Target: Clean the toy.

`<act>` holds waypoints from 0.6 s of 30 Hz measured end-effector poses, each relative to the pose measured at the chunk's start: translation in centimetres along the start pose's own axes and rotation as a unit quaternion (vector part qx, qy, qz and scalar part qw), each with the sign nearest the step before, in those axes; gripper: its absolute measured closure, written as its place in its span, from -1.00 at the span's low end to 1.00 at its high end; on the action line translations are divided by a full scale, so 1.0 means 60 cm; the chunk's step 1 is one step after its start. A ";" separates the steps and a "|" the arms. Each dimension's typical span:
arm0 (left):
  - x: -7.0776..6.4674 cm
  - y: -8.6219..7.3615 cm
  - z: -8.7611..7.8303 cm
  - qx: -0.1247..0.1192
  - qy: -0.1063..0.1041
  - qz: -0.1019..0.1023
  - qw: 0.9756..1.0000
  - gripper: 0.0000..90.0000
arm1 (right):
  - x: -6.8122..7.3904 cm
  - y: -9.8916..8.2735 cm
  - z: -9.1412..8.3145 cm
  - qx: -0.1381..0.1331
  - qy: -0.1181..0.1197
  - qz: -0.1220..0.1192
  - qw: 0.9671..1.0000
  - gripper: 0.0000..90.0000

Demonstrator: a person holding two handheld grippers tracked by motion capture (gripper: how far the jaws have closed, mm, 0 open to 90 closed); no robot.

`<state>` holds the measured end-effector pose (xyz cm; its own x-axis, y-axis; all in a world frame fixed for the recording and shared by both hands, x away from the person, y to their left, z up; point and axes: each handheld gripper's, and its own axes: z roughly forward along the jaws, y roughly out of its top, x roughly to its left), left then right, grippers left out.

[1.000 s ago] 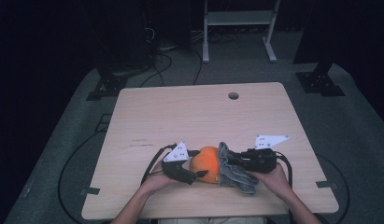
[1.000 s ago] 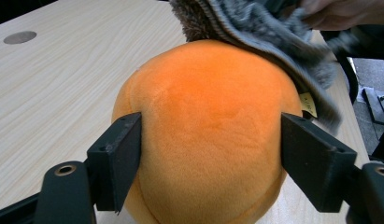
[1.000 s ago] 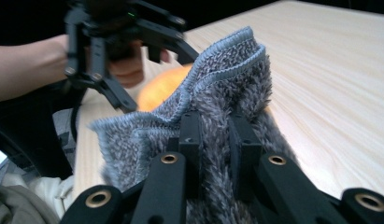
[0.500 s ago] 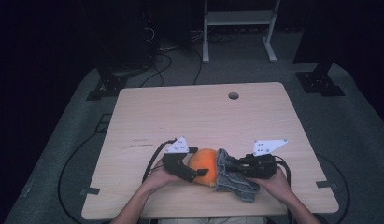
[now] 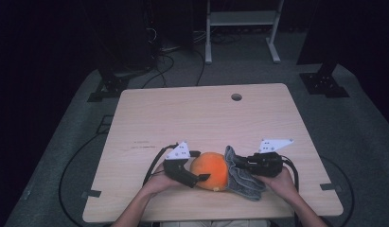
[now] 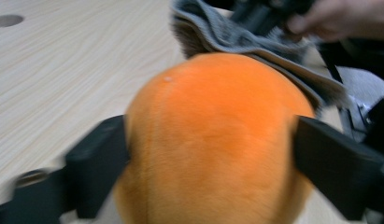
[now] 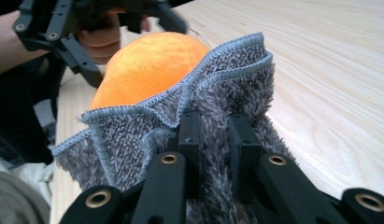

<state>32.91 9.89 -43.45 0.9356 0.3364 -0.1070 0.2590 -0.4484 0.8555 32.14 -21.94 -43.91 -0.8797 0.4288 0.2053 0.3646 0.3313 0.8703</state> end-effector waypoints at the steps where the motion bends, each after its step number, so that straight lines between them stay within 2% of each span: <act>1: 0.000 0.000 0.000 0.000 0.000 0.000 1.000 -0.88 | 0.001 0.001 0.000 0.000 0.001 -0.001 1.000 0.72; 2: 0.001 -0.001 0.005 0.004 -0.010 -0.005 1.000 -0.79 | 0.002 0.003 0.000 -0.001 0.002 -0.004 1.000 0.72; 3: -0.006 -0.002 0.005 -0.002 0.009 0.019 1.000 -0.64 | 0.004 0.005 0.001 -0.001 0.003 -0.005 1.000 0.72; 4: -0.010 0.000 0.003 -0.009 0.022 0.027 0.999 -0.50 | 0.005 0.007 0.001 -0.002 0.005 -0.006 1.000 0.72; 5: -0.010 0.000 0.003 -0.009 0.022 0.027 0.999 -0.41 | 0.005 0.007 0.001 -0.002 0.005 -0.006 1.000 0.72; 6: -0.015 0.003 0.000 -0.029 0.055 0.037 0.997 -0.35 | 0.007 0.015 -0.002 -0.012 0.012 -0.005 1.000 0.72; 7: -0.017 0.005 0.001 -0.037 0.081 0.045 0.995 -0.32 | 0.009 0.019 -0.004 -0.019 0.017 -0.005 1.000 0.72; 8: -0.019 0.007 0.004 -0.042 0.105 0.053 0.992 -0.31 | 0.013 0.026 -0.004 -0.029 0.029 -0.007 0.999 0.72; 9: -0.018 0.008 0.007 -0.045 0.115 0.058 0.991 -0.31 | 0.021 0.032 -0.001 -0.035 0.040 -0.013 0.999 0.72; 11: -0.018 0.009 0.010 -0.040 0.102 0.060 0.992 -0.33 | 0.041 0.045 0.015 -0.024 0.044 -0.043 0.998 0.72; 12: -0.020 0.007 0.010 -0.035 0.101 0.069 0.992 -0.33 | 0.048 0.049 0.023 -0.017 0.042 -0.055 0.997 0.72; 13: -0.020 0.007 0.010 -0.035 0.101 0.069 0.992 -0.33 | 0.049 0.051 0.031 -0.013 0.038 -0.063 0.997 0.72; 14: -0.020 0.001 0.005 -0.025 0.098 0.078 0.992 -0.33 | 0.045 0.051 0.035 -0.011 0.037 -0.059 0.997 0.72; 16: -0.017 -0.007 0.000 -0.023 0.095 0.072 0.993 -0.31 | 0.030 0.049 0.036 -0.018 0.030 -0.046 0.998 0.72; 18: -0.013 -0.012 -0.004 -0.024 0.088 0.068 0.994 -0.31 | 0.013 0.045 0.029 -0.022 0.011 -0.034 0.999 0.72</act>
<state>31.93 10.14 -43.89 0.9038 0.4166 0.0982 0.1172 -0.4615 0.8794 32.99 -19.22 -42.18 -0.9082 0.3888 0.1549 0.2914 0.3216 0.9009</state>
